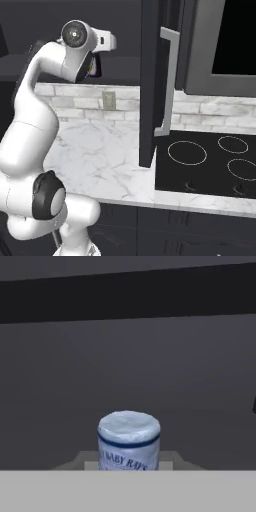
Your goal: Move the mayonnaise and condiment bottle from the cabinet to the dining counter.
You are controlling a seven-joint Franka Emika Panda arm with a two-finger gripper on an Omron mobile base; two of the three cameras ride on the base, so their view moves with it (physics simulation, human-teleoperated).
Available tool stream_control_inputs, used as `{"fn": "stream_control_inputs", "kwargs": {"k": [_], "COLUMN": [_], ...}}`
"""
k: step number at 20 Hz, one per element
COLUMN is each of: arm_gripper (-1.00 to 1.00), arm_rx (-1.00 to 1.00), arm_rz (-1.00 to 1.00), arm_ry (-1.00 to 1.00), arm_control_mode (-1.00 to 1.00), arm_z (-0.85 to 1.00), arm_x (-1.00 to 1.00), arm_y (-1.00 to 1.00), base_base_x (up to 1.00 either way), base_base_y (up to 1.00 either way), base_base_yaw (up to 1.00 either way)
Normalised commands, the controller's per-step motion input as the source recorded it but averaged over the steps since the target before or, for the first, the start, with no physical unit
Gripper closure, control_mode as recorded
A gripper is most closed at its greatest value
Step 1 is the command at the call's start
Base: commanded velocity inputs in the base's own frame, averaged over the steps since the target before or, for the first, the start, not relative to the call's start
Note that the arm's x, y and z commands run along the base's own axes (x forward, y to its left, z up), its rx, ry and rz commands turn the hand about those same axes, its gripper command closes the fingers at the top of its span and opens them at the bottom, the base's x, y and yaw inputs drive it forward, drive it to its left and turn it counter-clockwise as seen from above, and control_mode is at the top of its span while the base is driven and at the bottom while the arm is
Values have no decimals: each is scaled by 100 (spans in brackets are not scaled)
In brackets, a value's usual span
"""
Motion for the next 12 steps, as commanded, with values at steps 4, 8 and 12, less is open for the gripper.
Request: {"fn": "stream_control_inputs", "kwargs": {"k": [4,8,12], "arm_gripper": [100,100,100], "arm_rx": [-5,-3,0], "arm_rz": [0,0,0], "arm_ry": [0,3,2], "arm_control_mode": [-100,-100,-100], "arm_z": [20,20,7], "arm_x": [-100,-100,-100], "arm_y": [70,54,35], "base_base_x": [0,0,0], "base_base_y": [0,0,0], "base_base_yaw": [0,0,0]}}
